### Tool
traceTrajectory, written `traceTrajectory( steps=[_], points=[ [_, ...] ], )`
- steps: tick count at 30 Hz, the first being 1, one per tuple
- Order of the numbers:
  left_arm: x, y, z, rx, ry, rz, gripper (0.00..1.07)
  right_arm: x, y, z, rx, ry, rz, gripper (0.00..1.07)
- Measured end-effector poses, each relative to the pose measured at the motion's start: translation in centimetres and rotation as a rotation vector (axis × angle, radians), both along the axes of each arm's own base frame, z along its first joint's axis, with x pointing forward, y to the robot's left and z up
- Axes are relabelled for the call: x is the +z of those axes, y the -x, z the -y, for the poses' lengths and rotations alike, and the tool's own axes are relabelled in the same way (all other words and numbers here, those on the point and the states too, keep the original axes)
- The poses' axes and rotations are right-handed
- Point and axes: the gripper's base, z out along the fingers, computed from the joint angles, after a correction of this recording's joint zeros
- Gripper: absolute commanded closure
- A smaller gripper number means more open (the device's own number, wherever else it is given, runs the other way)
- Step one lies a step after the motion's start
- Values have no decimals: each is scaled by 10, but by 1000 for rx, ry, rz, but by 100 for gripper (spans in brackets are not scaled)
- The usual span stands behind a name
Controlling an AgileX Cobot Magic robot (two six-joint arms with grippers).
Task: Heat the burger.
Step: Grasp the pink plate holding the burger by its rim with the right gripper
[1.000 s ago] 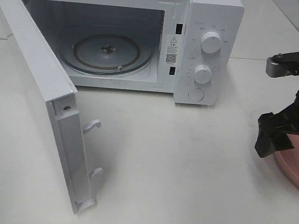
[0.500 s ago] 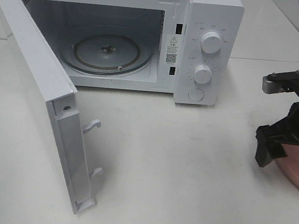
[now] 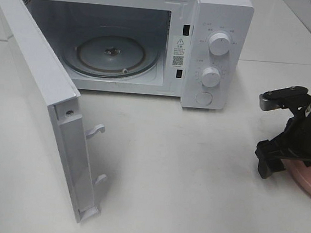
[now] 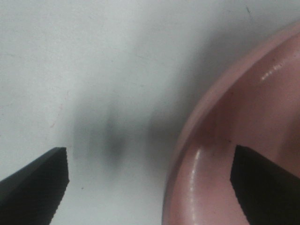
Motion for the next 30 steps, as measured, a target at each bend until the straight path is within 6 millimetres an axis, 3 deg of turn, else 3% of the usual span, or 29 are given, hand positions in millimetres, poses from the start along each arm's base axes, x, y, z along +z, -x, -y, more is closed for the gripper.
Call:
traceTrajectory(
  steps=[5,7,8,9,10,11,12,13,14,15,16,17,30],
  points=[
    [0,0,0,0,0,0,7,-13,-3,0,15,8,-10,20],
    [0,0,0,0,0,0,7,-14,-5,0,15,8,-12,31],
    [0,0,0,0,0,0,7,-14,-5,0,15,8,-12,31],
    [0,0,0,0,0,0,7,-15,-5,0,14,10,-12,43],
    [0,0,0,0,0,0,7,-15,-5,0,14,10,-12,43],
    [0,0,0,0,0,0,7,-15,-6,1,4,15,-7,56],
    [0,0,0,0,0,0,7,-15,-6,2,-5,22,-3,63],
    [0,0,0,0,0,0,7,-15,-6,2,-5,22,-3,63],
    [0,0,0,0,0,0,7,-15,-7,3,-12,38,4,80],
    [0,0,0,0,0,0,7,-14,-7,5,-17,48,8,89],
    [0,0,0,0,0,0,7,-14,-7,5,-17,48,8,89],
    [0,0,0,0,0,0,7,-14,-7,6,-33,62,15,105],
    [0,0,0,0,0,0,7,-12,-6,6,-61,86,12,107]
  ],
)
